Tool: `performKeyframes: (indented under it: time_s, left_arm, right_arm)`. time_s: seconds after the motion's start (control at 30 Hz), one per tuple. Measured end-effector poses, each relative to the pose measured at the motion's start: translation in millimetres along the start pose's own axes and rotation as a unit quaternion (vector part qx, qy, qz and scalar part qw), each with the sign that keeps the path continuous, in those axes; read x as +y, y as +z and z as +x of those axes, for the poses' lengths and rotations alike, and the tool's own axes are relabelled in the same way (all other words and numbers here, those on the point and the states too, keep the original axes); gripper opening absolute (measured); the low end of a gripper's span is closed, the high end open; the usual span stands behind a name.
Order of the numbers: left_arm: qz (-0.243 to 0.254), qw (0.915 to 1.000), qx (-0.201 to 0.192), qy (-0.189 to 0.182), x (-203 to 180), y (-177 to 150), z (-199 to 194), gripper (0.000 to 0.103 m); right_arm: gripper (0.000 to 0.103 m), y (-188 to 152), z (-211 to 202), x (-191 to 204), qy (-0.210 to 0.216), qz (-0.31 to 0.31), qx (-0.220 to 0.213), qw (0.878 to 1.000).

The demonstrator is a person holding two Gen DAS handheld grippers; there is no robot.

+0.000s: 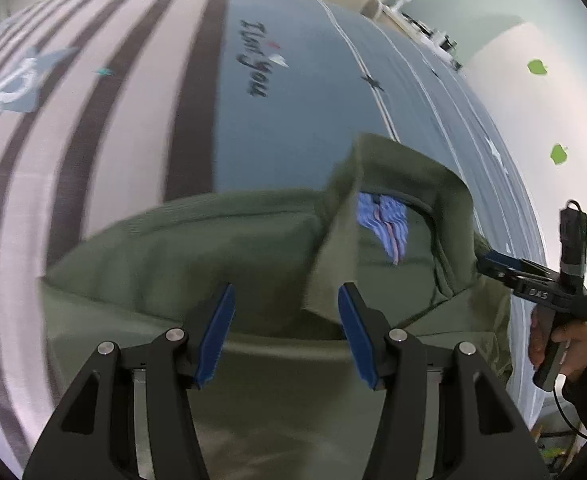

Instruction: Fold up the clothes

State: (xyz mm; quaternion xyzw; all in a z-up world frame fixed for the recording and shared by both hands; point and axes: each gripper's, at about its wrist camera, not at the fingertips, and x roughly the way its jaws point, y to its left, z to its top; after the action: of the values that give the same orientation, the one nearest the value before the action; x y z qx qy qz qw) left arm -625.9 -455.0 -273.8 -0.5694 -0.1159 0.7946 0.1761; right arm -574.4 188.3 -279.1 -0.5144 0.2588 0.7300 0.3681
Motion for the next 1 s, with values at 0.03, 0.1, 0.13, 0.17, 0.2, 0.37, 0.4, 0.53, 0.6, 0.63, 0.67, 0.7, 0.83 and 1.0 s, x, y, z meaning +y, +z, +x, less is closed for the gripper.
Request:
performKeyframes:
  time_s: [0.03, 0.1, 0.13, 0.17, 0.2, 0.37, 0.4, 0.53, 0.6, 0.63, 0.67, 0.7, 0.83, 1.0]
  left_arm:
    - [-0.001, 1.0, 0.004, -0.004, -2.8, 0.5, 5.2, 0.051]
    - [-0.001, 0.9999, 0.012, -0.012, -7.0, 0.4, 14.8, 0.051]
    - [-0.001, 0.9998, 0.015, -0.013, -9.2, -1.5, 17.9, 0.051]
    - [0.001, 0.9998, 0.017, -0.013, -10.7, -2.6, 21.1, 0.051]
    - [0.004, 0.9998, 0.018, -0.012, -11.6, -2.8, 24.1, 0.051]
    - [0.047, 0.9984, 0.012, 0.029, -23.7, -8.1, 32.4, 0.034]
    - [0.054, 0.998, 0.009, 0.032, -25.9, -8.9, 32.6, 0.033]
    - [0.087, 0.9939, -0.007, 0.067, -36.9, -13.0, 33.1, 0.026]
    - [0.102, 0.9904, -0.012, 0.093, -42.5, -16.2, 35.8, 0.025]
    - [0.109, 0.9885, -0.015, 0.104, -45.0, -17.9, 37.2, 0.024]
    - [0.112, 0.9873, -0.018, 0.112, -47.1, -19.2, 38.6, 0.023]
    - [0.111, 0.987, -0.019, 0.115, -48.7, -20.3, 40.1, 0.023]
    - [0.102, 0.9869, -0.028, 0.122, -55.0, -22.9, 44.6, 0.005]
    - [0.102, 0.9855, -0.07, 0.117, -71.9, -21.4, 36.1, 0.003]
  right_arm:
    - [0.061, -0.4, 3.4, 2.5, 0.003, -0.003, 0.004, 1.0]
    - [0.061, -2.5, 8.7, 8.6, 0.014, -0.012, 0.011, 1.0]
    - [0.061, -0.6, 11.3, 9.8, 0.015, -0.018, 0.012, 1.0]
    - [0.061, -1.8, 14.4, 14.1, 0.013, -0.028, 0.014, 0.999]
    - [0.061, -1.8, 18.7, 18.7, 0.011, -0.036, 0.017, 0.999]
    - [0.059, -7.0, 25.1, 26.8, -0.013, -0.05, 0.014, 0.999]
    - [0.058, -8.4, 25.7, 29.0, -0.02, -0.052, 0.011, 0.998]
    - [0.052, -13.6, 28.0, 37.8, -0.047, -0.059, 0.001, 0.997]
    - [0.049, -16.2, 29.2, 42.1, -0.06, -0.062, -0.004, 0.996]
    - [0.048, -17.5, 29.8, 44.3, -0.067, -0.064, -0.007, 0.996]
    - [0.046, -18.8, 30.3, 46.5, -0.074, -0.066, -0.009, 0.995]
    - [0.046, -20.1, 30.9, 48.7, -0.08, -0.067, -0.012, 0.994]
    - [0.032, -24.6, 33.2, 57.2, -0.097, -0.065, -0.026, 0.993]
    - [0.008, -26.6, 24.1, 66.2, -0.083, -0.057, -0.057, 0.993]
